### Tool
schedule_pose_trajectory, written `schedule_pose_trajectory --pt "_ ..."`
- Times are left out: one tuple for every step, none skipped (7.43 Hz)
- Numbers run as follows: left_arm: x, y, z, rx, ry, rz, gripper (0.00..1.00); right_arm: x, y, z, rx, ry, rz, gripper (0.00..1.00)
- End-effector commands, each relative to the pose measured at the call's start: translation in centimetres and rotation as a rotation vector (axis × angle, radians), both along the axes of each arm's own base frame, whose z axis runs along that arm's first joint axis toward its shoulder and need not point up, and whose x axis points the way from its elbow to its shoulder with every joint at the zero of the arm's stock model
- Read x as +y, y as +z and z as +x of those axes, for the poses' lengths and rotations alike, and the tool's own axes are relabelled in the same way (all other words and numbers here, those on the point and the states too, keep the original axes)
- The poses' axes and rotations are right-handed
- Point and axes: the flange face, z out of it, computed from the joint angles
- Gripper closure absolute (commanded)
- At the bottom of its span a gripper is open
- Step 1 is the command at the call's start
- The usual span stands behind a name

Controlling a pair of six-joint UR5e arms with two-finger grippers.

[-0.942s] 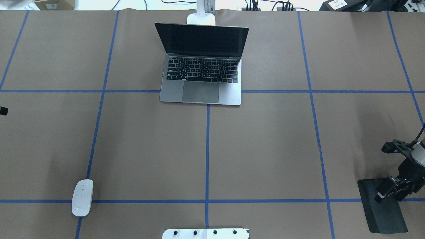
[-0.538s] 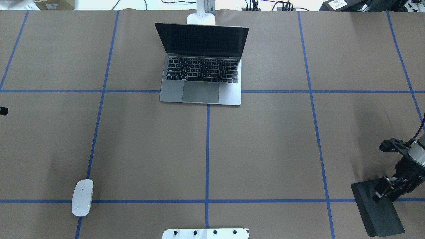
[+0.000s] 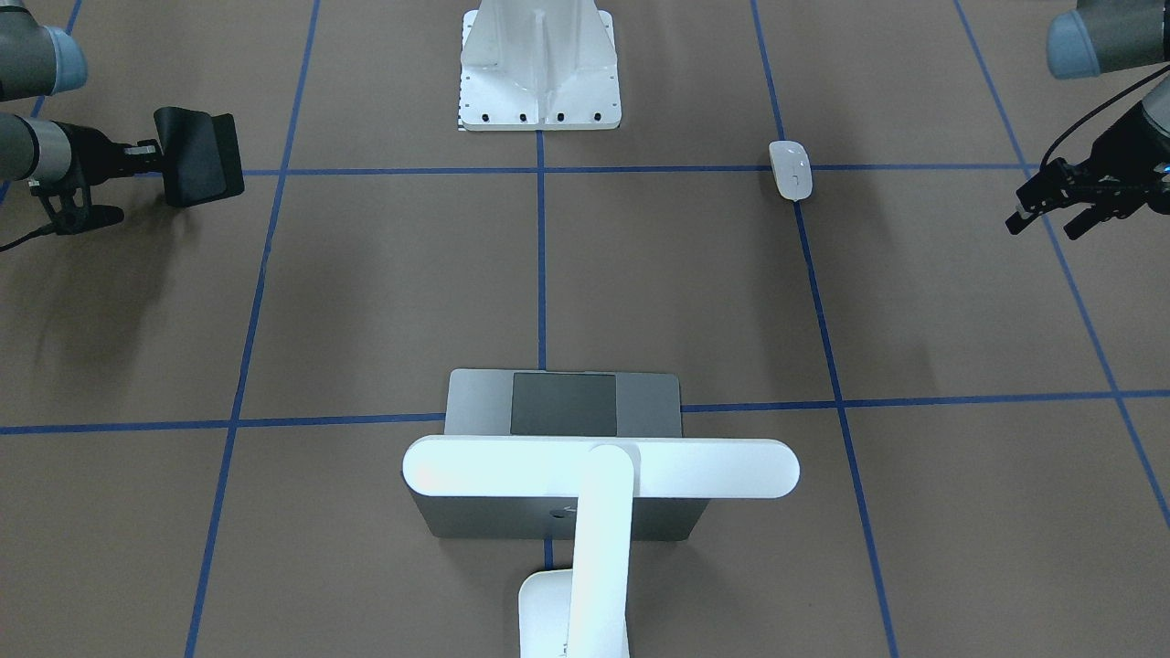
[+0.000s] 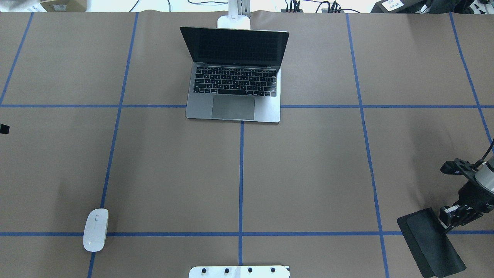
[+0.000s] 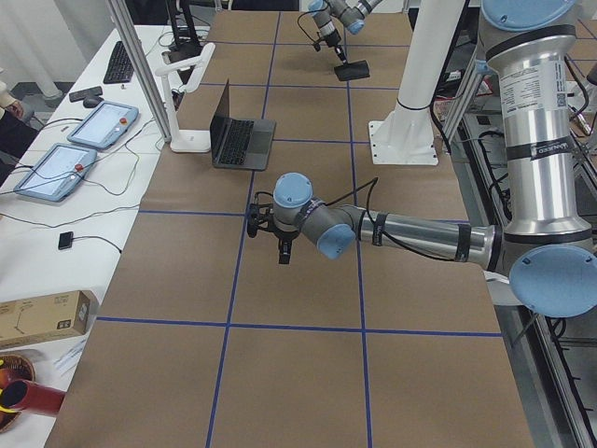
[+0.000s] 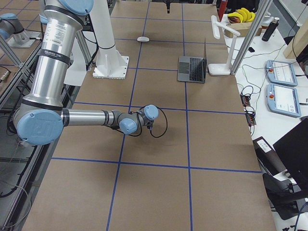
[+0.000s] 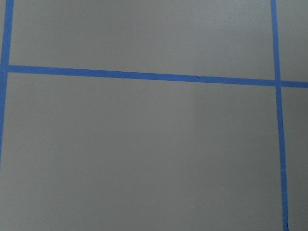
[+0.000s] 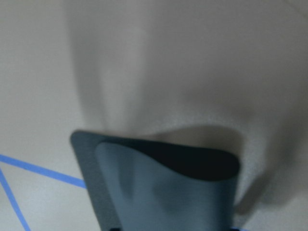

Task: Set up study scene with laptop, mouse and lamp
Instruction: 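Grasp the black mouse pad edge with the right gripper, then drag the mouse pad with the right gripper beside the laptop and release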

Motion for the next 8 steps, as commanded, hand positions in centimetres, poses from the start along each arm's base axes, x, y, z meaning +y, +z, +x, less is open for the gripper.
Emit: schedule_pose_trajectory --pt "0.0 0.0 -0.3 0.007 -0.003 -0.003 0.03 -1.0 -3.0 1.2 -0.029 0.051 0.015 1.0" --pt "-0.1 0.0 -0.4 0.006 -0.006 -0.005 0.03 -2.1 -4.1 2.7 -0.044 0.1 0.029 1.0" --pt "0.0 -0.1 -0.4 0.008 -0.005 -0.002 0.03 -3.1 -4.8 4.1 -0.052 0.144 0.038 1.0" --pt "0.0 -0.2 -0.5 0.02 0.002 -0.008 0.03 -4.0 -5.5 5.6 -0.06 0.189 0.049 1.0" --pt "0.0 -0.3 -1.0 0.026 -0.005 -0.01 0.03 -4.8 -6.4 6.5 -0.058 0.232 0.041 1.0" --pt "0.5 0.0 -1.1 0.04 0.006 -0.021 0.03 -6.7 -8.3 6.1 -0.058 0.274 0.02 1.0" --pt "0.6 0.0 -1.2 0.043 0.007 -0.022 0.03 -8.6 -10.2 5.5 -0.062 0.31 0.014 1.0" --pt "0.4 0.1 -1.0 0.042 0.008 -0.023 0.03 -10.3 -12.1 5.0 -0.066 0.341 0.02 1.0"
